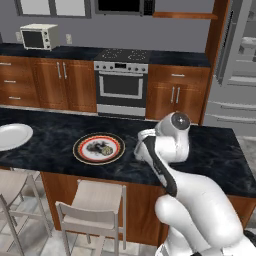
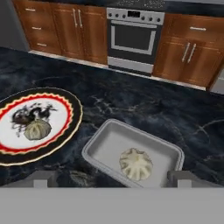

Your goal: Place two dumplings into each of the tupperware containers and then place the containers in the fridge.

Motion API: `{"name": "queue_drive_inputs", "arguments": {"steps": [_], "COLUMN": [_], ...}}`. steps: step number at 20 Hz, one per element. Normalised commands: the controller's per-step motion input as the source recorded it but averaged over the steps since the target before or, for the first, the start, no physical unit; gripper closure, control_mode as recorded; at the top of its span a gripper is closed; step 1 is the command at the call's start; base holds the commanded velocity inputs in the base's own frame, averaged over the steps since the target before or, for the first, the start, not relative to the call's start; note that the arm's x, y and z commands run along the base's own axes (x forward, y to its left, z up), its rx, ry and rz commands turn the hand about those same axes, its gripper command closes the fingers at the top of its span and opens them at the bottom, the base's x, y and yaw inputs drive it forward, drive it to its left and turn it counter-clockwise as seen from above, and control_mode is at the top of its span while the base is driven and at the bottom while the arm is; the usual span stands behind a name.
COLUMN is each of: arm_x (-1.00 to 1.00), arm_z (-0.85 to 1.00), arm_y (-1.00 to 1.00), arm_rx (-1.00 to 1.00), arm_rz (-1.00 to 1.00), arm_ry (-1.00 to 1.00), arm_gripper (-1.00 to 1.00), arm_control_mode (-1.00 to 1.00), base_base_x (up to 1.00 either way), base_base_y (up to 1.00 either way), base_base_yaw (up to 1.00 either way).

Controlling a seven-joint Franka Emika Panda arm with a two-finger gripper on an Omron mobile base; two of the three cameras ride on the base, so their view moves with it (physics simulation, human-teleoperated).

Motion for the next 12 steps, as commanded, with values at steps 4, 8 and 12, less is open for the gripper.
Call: {"name": "queue_drive_inputs", "arguments": {"steps": [4,8,12], "arm_x": [-0.41,-0.06,0.17], "arm_z": [0.58,0.09,0.00], "arm_y": [0.65,0.56,0.43], "arm_rx": [-0.34,-0.27,-0.21], "arm_rz": [0.02,0.30,0.36], "arm_ry": [0.07,0.23,0.39], "arm_gripper": [-1.00,-1.00,-1.00], "arm_control_mode": [-1.00,-1.00,-1.00], "base_base_x": [0.00,0.00,0.00], "base_base_y": [0.00,0.00,0.00], "base_base_yaw": [0.00,0.00,0.00]}}
